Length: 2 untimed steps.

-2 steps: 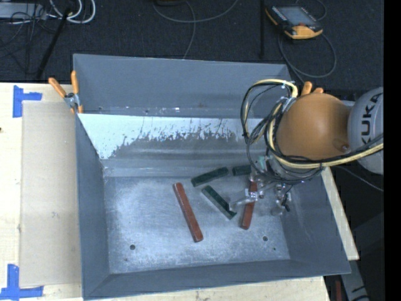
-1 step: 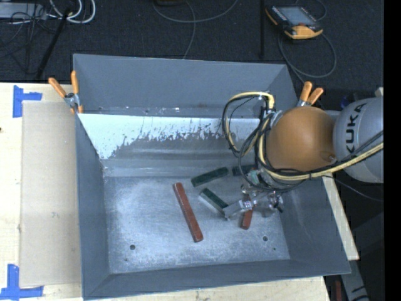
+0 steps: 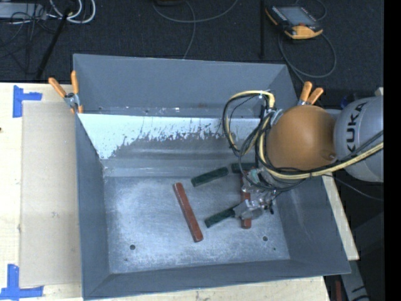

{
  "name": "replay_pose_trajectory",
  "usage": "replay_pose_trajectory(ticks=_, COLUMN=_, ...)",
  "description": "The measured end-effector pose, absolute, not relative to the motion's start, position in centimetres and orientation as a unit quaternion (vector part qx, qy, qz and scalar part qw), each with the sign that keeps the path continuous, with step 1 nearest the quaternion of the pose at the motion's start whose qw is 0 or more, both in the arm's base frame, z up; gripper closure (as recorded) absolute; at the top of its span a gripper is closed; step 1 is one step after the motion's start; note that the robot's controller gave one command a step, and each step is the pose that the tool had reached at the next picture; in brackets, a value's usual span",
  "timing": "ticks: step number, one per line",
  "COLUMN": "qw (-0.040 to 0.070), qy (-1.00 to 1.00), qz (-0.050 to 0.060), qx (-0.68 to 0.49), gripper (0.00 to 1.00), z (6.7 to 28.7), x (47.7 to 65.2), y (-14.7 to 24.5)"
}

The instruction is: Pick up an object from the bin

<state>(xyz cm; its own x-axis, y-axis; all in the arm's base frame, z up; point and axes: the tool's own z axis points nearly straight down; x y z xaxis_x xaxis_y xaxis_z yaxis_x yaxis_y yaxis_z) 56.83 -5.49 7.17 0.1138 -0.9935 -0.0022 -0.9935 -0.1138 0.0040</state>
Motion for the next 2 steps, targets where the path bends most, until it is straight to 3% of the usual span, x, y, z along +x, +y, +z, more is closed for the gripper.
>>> replay_pose_trajectory(ticks=1, qw=0.000, qy=-0.665, qz=-0.002, qx=0.746, gripper=0.00, z=7.0, x=56.8, y=-5.5)
replay_pose_trajectory(ticks=2, qw=-0.003, qy=-0.716, qz=0.002, qx=0.699, gripper=0.00, z=13.3, x=62.0, y=-5.8)
